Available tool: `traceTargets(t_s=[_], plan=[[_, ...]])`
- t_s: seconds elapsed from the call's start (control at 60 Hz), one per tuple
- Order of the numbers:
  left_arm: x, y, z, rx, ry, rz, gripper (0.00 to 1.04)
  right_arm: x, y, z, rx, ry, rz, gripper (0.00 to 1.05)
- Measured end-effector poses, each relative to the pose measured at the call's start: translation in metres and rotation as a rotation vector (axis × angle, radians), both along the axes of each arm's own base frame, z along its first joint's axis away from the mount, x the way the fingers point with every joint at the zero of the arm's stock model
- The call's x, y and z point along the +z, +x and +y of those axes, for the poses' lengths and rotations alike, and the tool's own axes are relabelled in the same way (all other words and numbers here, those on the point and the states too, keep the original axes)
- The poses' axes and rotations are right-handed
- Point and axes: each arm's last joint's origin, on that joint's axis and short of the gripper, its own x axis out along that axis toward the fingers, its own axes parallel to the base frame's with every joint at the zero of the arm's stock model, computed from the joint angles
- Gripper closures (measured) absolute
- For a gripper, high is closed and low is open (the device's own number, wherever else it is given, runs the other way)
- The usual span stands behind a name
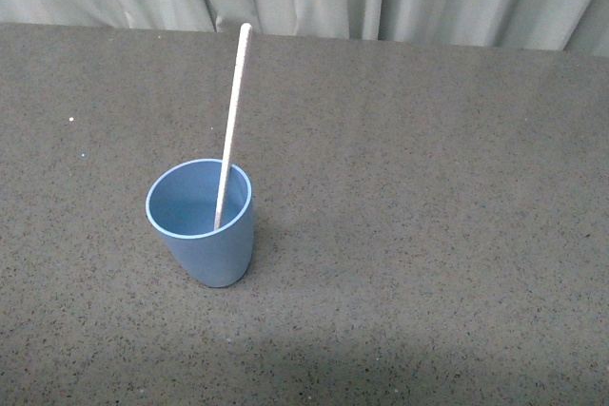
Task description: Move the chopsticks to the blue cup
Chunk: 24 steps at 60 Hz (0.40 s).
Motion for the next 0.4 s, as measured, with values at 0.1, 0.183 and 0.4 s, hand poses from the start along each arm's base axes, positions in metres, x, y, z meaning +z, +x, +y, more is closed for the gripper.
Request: traceTargets(t_s=[0.1, 0.183, 0.4], plan=[[0.0, 0.0, 0.0, 0.0, 0.0, 0.0, 0.07, 0.0, 0.0, 0.0, 0.0, 0.0, 0.0, 0.21], [0.0, 0.0, 0.0, 0.0, 0.0, 0.0, 0.07, 0.0, 0.0, 0.0, 0.0, 0.0, 0.0, 0.09], [0.0, 0.0, 0.0, 0.0, 0.0, 0.0, 0.07, 0.0, 0.0, 0.0, 0.0, 0.001, 0.0, 0.09]])
